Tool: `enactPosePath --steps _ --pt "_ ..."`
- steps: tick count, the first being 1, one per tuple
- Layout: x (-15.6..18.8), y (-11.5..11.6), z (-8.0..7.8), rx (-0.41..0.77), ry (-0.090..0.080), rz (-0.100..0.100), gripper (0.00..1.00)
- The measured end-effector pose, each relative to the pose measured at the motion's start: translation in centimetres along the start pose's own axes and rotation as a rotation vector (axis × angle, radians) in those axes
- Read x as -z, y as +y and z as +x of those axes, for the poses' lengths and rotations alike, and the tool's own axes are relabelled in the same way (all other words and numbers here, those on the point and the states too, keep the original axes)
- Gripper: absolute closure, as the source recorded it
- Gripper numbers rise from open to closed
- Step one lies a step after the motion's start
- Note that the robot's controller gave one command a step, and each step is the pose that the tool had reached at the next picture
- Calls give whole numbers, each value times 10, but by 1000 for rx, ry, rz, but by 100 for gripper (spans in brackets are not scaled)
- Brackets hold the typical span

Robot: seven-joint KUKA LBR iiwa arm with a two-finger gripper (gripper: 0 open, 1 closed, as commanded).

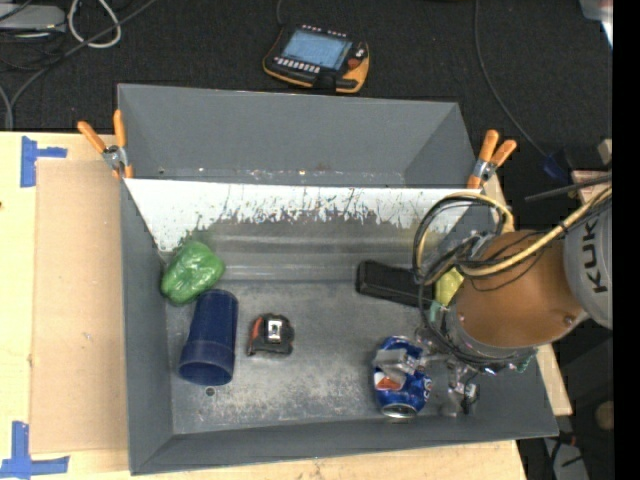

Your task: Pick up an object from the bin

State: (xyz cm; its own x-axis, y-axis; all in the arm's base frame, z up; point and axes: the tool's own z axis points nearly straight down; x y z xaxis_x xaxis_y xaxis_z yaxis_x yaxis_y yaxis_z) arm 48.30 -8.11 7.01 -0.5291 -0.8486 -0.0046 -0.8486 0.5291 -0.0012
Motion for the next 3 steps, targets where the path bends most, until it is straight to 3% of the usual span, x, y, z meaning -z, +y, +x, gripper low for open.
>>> enactPosePath --steps 1,3 --pt "2 -9 -30 554 -1 -7 100" --pt "2 -9 -30 550 -3 -6 100"
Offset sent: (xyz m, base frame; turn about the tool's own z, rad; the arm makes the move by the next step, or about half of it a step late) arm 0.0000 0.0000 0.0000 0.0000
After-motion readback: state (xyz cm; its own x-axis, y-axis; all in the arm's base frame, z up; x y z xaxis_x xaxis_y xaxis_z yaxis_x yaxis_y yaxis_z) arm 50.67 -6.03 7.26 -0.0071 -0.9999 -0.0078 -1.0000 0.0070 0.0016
